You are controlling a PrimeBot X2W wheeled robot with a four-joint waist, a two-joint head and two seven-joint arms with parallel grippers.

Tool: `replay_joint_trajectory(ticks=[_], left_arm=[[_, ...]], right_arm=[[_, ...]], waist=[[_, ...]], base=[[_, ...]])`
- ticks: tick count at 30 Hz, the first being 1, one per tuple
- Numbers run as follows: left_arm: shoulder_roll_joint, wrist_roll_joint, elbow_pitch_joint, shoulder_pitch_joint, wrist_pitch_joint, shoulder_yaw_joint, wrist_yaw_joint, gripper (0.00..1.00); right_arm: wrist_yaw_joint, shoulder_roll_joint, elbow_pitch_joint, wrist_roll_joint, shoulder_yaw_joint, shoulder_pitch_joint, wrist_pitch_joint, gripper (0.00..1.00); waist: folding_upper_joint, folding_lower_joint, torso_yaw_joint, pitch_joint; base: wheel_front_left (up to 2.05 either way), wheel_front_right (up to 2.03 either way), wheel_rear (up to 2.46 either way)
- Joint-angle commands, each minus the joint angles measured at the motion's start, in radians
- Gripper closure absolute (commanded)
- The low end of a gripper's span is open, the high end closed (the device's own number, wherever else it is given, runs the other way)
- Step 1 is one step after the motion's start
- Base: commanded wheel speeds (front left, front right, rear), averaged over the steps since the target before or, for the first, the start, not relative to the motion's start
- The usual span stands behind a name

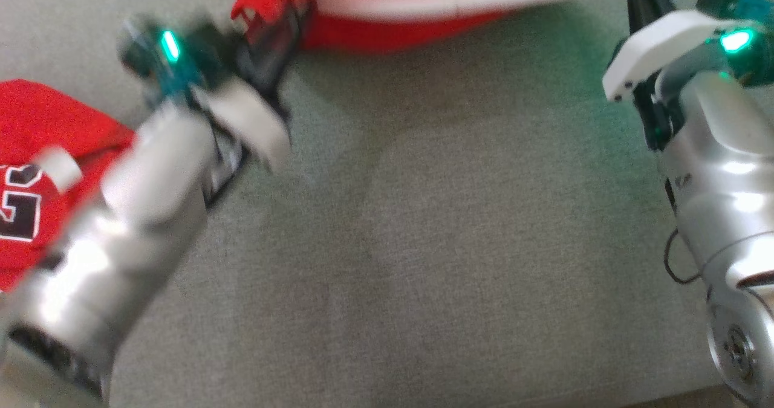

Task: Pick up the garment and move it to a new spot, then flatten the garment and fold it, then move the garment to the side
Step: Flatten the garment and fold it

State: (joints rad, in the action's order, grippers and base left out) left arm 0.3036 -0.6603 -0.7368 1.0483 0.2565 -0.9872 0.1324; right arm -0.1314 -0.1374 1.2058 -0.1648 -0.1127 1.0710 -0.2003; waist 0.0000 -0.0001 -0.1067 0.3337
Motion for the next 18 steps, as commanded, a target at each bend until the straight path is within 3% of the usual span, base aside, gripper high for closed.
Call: replay_joint_trajectory(ticks=[1, 8, 18], left_arm=[[0.054, -0.026, 0.041, -0.004, 0.005, 0.001, -0.002, 1.0], [0.13, -0.108, 0.155, -0.18, -0.011, -0.151, -0.002, 1.0], [0.165, -0.135, 0.28, -0.336, -0.021, -0.204, -0.043, 1.0]], right_arm=[[0.001, -0.004, -0.011, -0.021, -0.04, -0.005, 0.021, 1.0], [0.001, -0.065, 0.006, -0.126, -0.217, -0.132, 0.173, 1.0], [0.001, -0.206, -0.161, -0.374, -0.416, -0.323, 0.364, 1.0]], waist=[[0.0, 0.0001, 0.006, -0.039], [0.0, 0.0001, 0.002, -0.143], [0.0, 0.0001, -0.017, -0.263]], base=[[0.0, 0.0, 0.0], [0.0, 0.0, 0.0], [0.0, 0.0, 0.0]])
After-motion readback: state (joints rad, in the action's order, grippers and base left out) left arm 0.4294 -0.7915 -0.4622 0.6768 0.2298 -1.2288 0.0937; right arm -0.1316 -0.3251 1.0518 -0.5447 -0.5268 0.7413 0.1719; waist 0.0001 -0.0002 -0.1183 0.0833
